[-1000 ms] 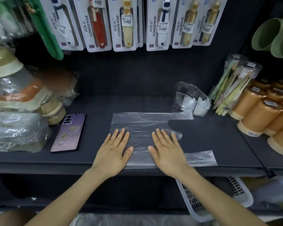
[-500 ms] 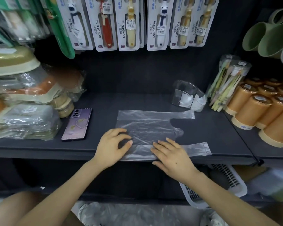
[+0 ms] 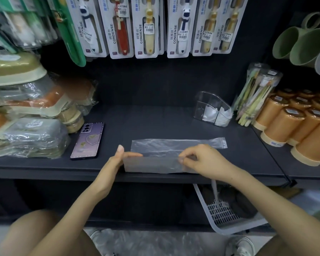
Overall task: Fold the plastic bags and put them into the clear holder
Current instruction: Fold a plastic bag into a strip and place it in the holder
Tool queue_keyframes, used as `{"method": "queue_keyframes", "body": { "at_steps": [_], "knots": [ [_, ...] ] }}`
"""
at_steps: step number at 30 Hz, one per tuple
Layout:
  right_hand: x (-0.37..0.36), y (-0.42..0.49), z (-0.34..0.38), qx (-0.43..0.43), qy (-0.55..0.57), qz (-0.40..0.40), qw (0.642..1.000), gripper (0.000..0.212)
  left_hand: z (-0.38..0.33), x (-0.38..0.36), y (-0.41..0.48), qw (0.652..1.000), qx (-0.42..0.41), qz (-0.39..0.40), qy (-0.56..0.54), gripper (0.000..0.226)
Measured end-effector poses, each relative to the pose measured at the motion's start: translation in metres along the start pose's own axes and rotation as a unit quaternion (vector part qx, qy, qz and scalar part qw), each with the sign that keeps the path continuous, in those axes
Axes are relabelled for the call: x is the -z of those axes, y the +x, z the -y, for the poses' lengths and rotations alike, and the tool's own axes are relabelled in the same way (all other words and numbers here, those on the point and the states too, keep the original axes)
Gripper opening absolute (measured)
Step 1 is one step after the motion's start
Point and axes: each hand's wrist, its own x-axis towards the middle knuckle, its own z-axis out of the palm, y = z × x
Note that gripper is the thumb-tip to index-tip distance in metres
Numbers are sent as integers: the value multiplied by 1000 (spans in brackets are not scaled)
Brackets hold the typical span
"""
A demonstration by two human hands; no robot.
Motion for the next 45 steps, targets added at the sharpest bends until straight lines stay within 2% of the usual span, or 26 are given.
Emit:
{"method": "queue_keyframes", "body": {
  "at_steps": [2,4,7,11,15,21,26,30,33,34,36,39,43,45],
  "knots": [
    [6,18,-2,-19,-1,42,999,4,2,1,1,1000,4,5,1,73],
    [9,36,-5,-37,-15,57,998,14,5,1,4,1000,-10,1,21,78],
    [14,59,-6,-53,-41,78,995,19,3,0,10,999,-10,-36,12,85],
    [12,88,-15,-72,-51,68,994,18,-1,-5,24,991,24,-119,53,71],
    [2,110,-26,-86,-74,77,991,18,2,-5,32,966,20,-166,198,43],
    [-11,121,-34,-92,-91,102,986,10,10,-6,29,925,-5,-178,335,64],
    [-11,123,-35,-88,-92,107,986,12,5,-6,27,882,-5,-150,446,60],
    [-12,125,-36,-88,-89,107,986,10,1,1,29,854,-3,-168,493,50],
    [-12,126,-36,-88,-88,106,987,11,-2,0,34,848,-93,-215,475,30],
    [-12,126,-35,-88,-87,107,986,12,-3,-4,38,848,-132,-207,469,30],
    [-12,127,-35,-91,-86,110,986,12,-1,-16,50,843,-179,-143,487,38],
    [-12,128,-35,-95,-91,110,985,17,6,-35,62,838,-101,-50,534,44],
    [-13,128,-36,-100,-91,108,985,17,25,-44,61,800,-52,-36,597,57],
    [-13,129,-37,-100,-89,107,985,18,30,-45,60,786,-41,-29,616,70]
  ]
}}
